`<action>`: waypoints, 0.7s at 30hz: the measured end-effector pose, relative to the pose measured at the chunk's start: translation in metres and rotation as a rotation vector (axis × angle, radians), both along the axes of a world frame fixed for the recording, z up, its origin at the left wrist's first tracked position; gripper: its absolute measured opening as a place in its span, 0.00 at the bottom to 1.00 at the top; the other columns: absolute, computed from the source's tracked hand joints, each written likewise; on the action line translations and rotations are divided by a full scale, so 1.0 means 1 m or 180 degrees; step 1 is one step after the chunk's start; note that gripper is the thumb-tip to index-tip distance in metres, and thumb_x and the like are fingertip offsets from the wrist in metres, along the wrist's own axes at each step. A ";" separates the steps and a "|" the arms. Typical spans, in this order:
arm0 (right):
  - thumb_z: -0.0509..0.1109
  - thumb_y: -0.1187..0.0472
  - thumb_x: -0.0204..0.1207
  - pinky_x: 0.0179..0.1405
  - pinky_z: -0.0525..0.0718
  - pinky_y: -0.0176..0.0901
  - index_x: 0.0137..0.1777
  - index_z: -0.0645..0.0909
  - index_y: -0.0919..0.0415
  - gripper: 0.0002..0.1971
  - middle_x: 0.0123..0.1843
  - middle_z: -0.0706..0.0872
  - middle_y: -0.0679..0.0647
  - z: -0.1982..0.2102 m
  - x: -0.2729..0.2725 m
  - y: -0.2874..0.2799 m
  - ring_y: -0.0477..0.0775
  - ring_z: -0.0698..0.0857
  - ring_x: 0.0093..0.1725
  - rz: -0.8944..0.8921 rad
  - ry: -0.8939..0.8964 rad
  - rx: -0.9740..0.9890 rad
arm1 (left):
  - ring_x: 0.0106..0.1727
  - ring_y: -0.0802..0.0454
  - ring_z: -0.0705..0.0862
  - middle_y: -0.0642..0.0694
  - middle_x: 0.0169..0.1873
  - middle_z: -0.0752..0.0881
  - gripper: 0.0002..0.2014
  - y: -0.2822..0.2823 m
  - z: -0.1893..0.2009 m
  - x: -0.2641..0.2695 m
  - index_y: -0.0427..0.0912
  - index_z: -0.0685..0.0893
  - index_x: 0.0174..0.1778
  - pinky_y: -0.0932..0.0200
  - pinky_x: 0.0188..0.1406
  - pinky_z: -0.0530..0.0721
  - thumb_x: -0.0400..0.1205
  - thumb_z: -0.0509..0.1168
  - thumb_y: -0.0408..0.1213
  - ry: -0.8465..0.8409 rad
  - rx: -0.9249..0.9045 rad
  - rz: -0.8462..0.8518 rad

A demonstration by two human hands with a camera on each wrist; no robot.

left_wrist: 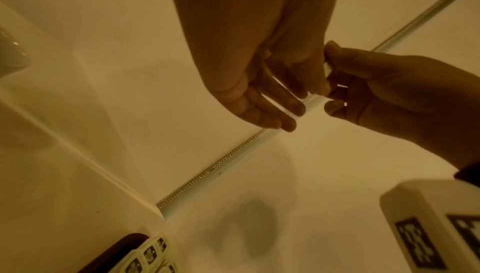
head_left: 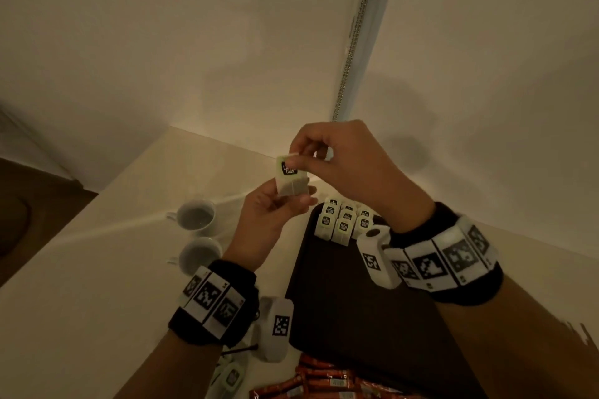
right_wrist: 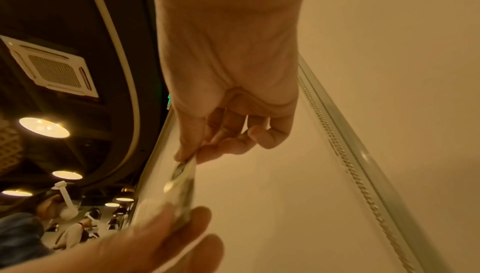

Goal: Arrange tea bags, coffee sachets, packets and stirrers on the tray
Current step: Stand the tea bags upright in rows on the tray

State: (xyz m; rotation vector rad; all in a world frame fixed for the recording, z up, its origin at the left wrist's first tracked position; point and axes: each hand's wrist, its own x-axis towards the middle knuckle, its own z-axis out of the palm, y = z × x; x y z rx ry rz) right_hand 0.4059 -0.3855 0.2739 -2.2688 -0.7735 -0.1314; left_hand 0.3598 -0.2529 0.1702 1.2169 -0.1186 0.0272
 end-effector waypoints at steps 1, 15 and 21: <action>0.76 0.53 0.71 0.34 0.77 0.28 0.41 0.85 0.53 0.05 0.32 0.84 0.41 0.005 -0.001 0.002 0.38 0.82 0.32 -0.0017 -0.0023 -0.0095 | 0.48 0.48 0.89 0.45 0.45 0.91 0.13 -0.003 0.003 -0.001 0.43 0.86 0.52 0.57 0.49 0.84 0.71 0.75 0.33 0.0001 -0.0048 -0.0045; 0.76 0.58 0.71 0.29 0.74 0.24 0.50 0.82 0.54 0.09 0.31 0.85 0.45 0.017 -0.005 0.001 0.35 0.80 0.27 -0.0235 0.0231 -0.0142 | 0.46 0.53 0.89 0.49 0.46 0.90 0.09 -0.005 0.021 -0.009 0.51 0.91 0.42 0.64 0.42 0.85 0.67 0.74 0.45 0.0449 -0.1008 -0.0521; 0.74 0.55 0.73 0.35 0.71 0.21 0.56 0.86 0.54 0.12 0.31 0.81 0.39 0.012 -0.006 -0.002 0.28 0.78 0.31 -0.0171 0.0313 -0.0328 | 0.40 0.53 0.89 0.47 0.39 0.90 0.08 -0.006 0.021 -0.011 0.44 0.88 0.41 0.67 0.38 0.85 0.74 0.64 0.31 0.0489 -0.1136 -0.0257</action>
